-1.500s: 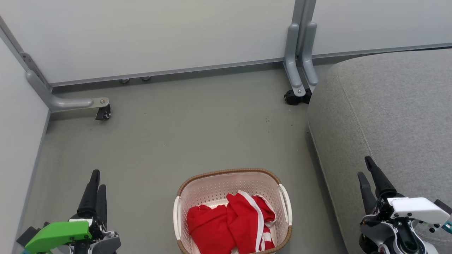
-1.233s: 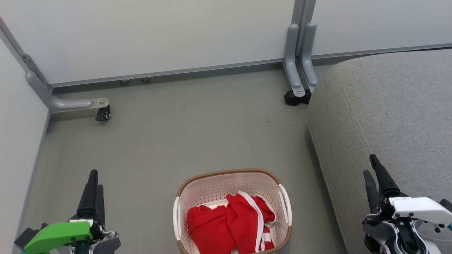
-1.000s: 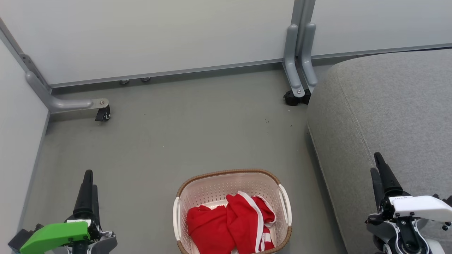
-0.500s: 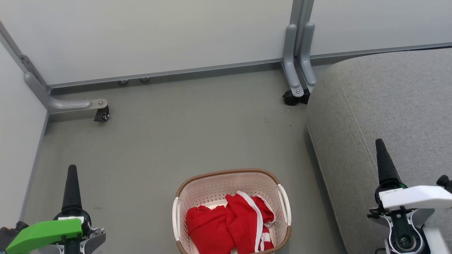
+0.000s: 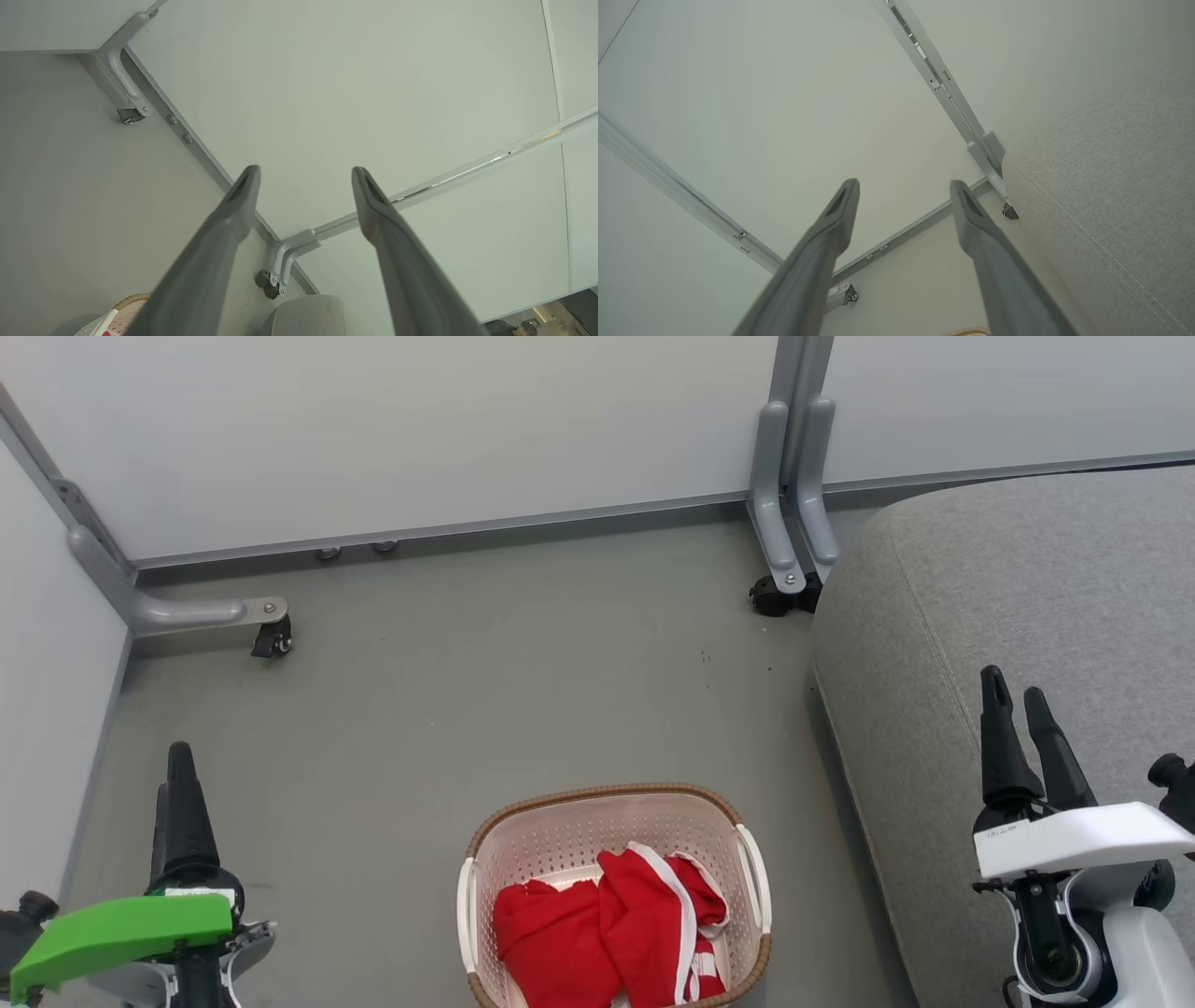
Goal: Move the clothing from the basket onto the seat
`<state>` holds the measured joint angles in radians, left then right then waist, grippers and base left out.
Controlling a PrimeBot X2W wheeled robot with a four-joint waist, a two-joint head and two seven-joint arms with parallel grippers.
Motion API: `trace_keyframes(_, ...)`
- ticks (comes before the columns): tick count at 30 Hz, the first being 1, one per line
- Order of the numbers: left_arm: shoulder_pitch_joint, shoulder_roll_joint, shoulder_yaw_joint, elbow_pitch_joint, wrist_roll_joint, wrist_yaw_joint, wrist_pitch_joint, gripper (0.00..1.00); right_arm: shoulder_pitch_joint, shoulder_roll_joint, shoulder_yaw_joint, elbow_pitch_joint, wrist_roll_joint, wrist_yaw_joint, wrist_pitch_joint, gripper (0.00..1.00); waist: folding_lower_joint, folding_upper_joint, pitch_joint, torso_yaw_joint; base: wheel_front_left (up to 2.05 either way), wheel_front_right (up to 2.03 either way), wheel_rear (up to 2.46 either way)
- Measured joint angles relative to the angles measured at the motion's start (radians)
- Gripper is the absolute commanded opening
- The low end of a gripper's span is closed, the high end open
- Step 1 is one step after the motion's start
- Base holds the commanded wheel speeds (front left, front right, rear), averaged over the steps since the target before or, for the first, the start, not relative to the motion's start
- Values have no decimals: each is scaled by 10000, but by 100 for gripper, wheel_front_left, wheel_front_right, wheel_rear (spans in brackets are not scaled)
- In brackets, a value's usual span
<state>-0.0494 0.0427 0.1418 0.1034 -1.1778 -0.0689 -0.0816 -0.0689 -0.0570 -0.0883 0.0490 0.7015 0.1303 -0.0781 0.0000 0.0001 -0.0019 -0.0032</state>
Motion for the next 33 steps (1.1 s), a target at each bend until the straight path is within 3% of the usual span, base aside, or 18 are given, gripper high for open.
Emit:
trace_keyframes(16,341,8,-966,-1070,2451,1103,-447,100,3,-267,566,-583,-2560,0,-474,100,0,0,2,-7,0,0,0)
trace_keyframes(33,438,21,-2614,-1338,6236,1582,-890,100,201,-251,821,-790,-4614,2,-911,100,0,0,-50,127,0,0,0)
